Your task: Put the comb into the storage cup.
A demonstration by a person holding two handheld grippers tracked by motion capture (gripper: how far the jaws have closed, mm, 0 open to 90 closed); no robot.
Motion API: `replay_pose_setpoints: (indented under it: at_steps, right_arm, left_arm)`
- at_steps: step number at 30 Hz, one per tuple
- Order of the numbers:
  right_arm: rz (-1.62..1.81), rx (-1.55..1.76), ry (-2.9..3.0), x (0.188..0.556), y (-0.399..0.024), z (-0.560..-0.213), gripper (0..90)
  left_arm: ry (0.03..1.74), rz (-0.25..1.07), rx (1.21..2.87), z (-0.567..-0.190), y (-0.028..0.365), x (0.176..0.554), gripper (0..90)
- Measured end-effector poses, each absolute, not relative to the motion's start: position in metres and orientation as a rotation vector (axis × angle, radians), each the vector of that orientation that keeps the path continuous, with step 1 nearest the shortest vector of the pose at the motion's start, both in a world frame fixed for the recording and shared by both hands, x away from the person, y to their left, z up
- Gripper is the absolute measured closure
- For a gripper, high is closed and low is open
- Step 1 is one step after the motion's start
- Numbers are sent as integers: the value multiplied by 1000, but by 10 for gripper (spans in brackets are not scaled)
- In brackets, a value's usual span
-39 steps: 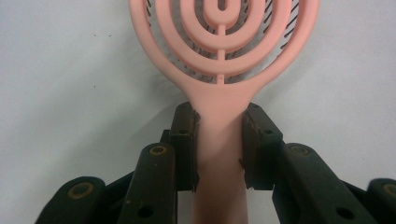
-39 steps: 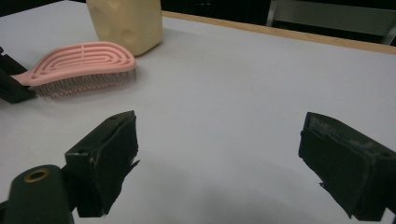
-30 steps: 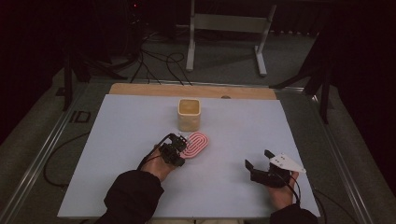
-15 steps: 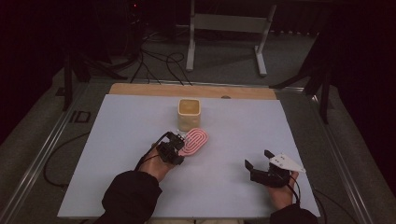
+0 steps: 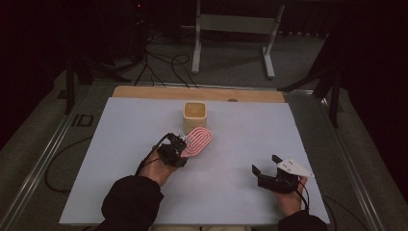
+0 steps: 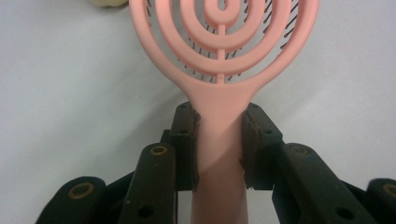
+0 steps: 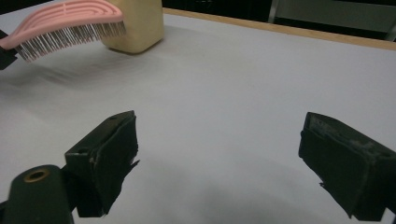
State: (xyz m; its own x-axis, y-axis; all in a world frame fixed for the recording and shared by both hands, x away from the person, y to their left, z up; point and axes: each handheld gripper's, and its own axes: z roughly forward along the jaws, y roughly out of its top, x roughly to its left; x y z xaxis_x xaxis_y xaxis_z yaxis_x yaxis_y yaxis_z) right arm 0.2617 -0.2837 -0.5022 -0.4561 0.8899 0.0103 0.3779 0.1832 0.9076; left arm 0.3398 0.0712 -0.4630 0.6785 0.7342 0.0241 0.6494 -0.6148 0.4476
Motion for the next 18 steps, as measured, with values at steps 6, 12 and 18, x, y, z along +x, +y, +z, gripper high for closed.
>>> replay_pose_setpoints:
  at_steps: [6,12,18]
  right_arm:
    - [1241,1189,1925,262,-284,-502,115]
    - [1239,1195,1931,262,-284,-503,115]
    - [1240,1197,1931,262,-283,-503,115]
  left_arm:
    - [1080,300,2466,-458,74,339,700]
    - [1072,313,2444,-452,77,339,700]
    - [1068,335,2419,-446,79,338,700]
